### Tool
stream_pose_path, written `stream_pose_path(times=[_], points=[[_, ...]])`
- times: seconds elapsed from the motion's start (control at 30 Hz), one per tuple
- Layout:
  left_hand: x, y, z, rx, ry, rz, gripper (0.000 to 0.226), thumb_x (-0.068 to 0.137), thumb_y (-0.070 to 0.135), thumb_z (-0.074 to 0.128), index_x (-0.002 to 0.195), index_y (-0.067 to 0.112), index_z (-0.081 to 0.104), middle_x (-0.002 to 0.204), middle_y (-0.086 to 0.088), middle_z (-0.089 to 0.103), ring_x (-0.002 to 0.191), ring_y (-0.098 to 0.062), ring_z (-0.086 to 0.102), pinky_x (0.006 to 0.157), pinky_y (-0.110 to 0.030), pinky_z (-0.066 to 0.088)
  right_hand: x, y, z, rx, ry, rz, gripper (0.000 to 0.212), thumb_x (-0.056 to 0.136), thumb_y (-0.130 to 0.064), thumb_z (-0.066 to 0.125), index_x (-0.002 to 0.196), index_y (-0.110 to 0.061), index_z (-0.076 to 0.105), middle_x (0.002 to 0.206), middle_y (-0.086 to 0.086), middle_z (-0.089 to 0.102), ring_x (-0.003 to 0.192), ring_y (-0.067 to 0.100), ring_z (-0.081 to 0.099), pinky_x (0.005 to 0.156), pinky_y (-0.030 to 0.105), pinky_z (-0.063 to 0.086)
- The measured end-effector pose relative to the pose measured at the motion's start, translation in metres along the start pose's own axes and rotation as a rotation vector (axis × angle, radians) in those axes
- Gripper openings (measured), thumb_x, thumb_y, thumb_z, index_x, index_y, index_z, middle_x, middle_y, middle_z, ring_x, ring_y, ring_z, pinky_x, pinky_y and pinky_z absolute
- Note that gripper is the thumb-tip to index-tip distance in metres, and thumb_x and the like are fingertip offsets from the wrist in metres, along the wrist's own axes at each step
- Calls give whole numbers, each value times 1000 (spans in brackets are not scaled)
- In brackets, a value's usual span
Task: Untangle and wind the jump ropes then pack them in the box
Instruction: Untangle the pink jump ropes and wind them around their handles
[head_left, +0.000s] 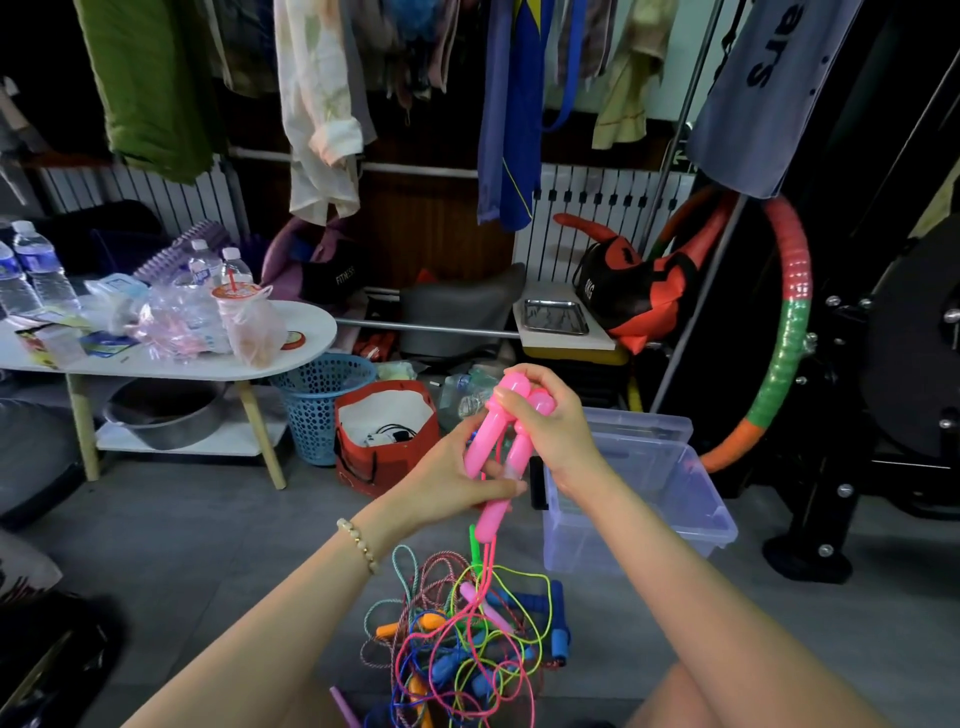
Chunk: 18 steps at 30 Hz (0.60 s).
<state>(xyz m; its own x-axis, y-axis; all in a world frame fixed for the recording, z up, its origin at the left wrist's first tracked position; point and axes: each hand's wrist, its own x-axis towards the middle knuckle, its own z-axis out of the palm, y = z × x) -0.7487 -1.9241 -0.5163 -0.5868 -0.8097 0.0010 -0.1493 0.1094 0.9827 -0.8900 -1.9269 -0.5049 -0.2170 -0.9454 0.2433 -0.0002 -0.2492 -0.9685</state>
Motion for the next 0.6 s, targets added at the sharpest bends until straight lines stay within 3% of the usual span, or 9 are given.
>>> stream_pose_path(times=[0.13, 0.23, 0.37, 0.47, 0.6], points=[[-3, 1, -2, -82, -126, -87, 26, 85, 5, 67, 106, 3, 51, 90, -25, 68, 75, -29, 71, 63, -32, 57, -2, 0, -2, 28, -50, 13, 19, 82, -9, 69, 95, -20, 62, 94, 1, 66, 87, 17, 63, 74, 28, 54], [-4, 2, -4, -71, -158, -113, 12, 88, 10, 65, 96, 6, 57, 85, -17, 71, 74, -27, 71, 63, -28, 56, -3, 1, -4, 48, -46, 21, 20, 82, -8, 69, 99, -16, 61, 97, 2, 65, 89, 18, 62, 76, 28, 54], [-1, -1, -5, 17, -33, -47, 17, 86, 15, 69, 98, 6, 62, 83, -9, 74, 70, -24, 71, 70, -37, 57, -4, 4, -2, 73, 16, 18, 24, 83, -9, 68, 104, -10, 58, 97, 3, 64, 91, 20, 62, 79, 31, 54], [-1, 0, -3, -17, -13, -39, 18, 87, 15, 67, 99, 4, 59, 82, -9, 72, 62, -18, 69, 61, -29, 58, -4, 1, -3, 83, 12, 3, 26, 81, -8, 70, 104, -12, 58, 95, 2, 64, 89, 18, 62, 76, 29, 54], [-3, 10, -2, -30, -48, -52, 13, 95, 19, 54, 88, 9, 57, 58, 7, 66, 49, -3, 59, 50, -15, 48, -2, -4, -4, 301, -82, 112, 41, 69, -10, 74, 106, -18, 58, 98, 9, 68, 90, 27, 67, 79, 40, 56]])
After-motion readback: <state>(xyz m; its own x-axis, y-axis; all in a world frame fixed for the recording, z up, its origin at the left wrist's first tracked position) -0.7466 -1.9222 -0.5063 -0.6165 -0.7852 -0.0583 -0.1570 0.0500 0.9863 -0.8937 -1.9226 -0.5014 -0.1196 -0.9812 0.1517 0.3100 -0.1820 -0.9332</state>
